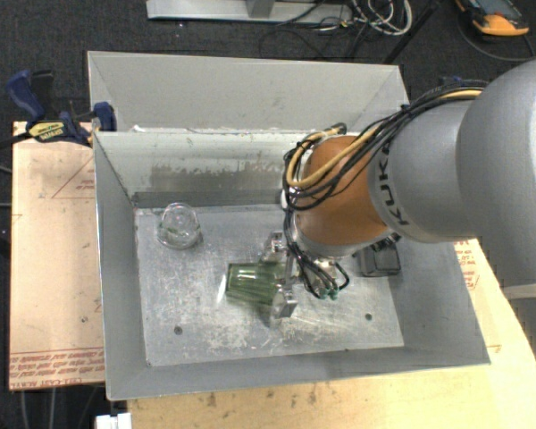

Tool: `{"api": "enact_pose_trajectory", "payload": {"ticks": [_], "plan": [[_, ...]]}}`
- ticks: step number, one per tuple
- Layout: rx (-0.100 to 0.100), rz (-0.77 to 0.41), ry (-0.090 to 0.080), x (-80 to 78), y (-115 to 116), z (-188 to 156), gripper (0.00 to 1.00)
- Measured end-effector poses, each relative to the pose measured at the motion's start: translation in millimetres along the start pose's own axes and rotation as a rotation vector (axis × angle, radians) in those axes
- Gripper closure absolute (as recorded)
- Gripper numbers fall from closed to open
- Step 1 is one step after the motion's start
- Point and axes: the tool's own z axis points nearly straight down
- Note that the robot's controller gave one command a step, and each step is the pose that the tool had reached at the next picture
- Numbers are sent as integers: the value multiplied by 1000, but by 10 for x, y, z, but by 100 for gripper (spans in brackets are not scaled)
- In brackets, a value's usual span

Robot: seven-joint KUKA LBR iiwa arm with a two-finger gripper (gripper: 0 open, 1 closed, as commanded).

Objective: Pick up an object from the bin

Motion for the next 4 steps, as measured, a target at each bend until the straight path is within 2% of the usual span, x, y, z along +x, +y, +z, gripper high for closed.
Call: {"api": "enact_pose_trajectory", "payload": {"ticks": [3,4], "plan": [[-2,0,2,11,9,-135,100],[-2,0,11,31,9,-223,100]]}}
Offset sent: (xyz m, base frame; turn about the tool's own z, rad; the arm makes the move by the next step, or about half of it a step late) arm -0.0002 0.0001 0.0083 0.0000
